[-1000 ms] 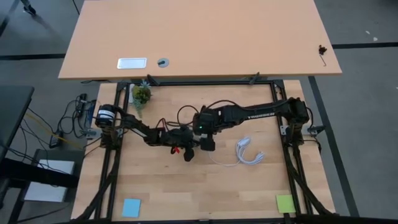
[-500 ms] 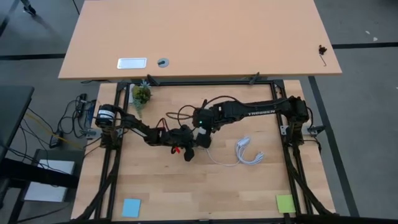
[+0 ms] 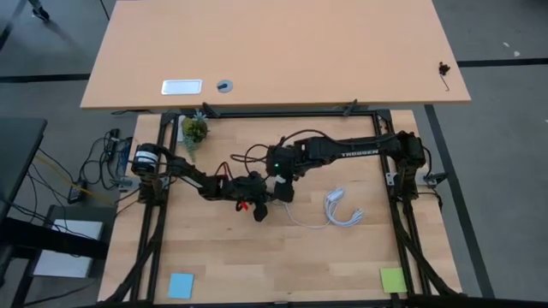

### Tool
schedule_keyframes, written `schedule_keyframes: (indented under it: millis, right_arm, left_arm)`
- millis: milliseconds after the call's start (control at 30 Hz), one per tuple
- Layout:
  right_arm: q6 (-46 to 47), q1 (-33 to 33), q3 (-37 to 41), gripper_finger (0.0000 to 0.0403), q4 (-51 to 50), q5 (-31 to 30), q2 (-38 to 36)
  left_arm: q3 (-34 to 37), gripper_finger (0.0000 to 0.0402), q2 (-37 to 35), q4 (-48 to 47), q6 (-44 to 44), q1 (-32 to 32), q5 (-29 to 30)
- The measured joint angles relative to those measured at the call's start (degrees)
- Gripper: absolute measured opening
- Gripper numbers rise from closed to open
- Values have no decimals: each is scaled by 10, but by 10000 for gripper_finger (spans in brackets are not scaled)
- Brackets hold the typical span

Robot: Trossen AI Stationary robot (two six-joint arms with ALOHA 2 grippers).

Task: Screw lightbulb
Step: Remove the lightbulb from the lamp socket

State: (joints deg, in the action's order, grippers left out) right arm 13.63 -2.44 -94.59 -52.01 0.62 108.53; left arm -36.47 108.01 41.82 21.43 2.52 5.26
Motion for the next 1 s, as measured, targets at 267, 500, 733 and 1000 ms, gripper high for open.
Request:
schedule_keyframes:
  millis: [267,500,733,1000]
  right_arm:
    - [-301,0,0,288,-5,41,0]
    - [-402,0,0,290,-16,18,-1]
    - [-329,8,4,310,-18,-13,-29]
    - [-92,12,-27,329,-13,-42,-46]
  left_arm:
    - [0,0,0,0,-1,0,-5]
    - [0,0,0,0,-5,0,-9]
    - [1,0,0,0,-5,-4,-17]
    - [0,0,0,-2,-4,-4,-19]
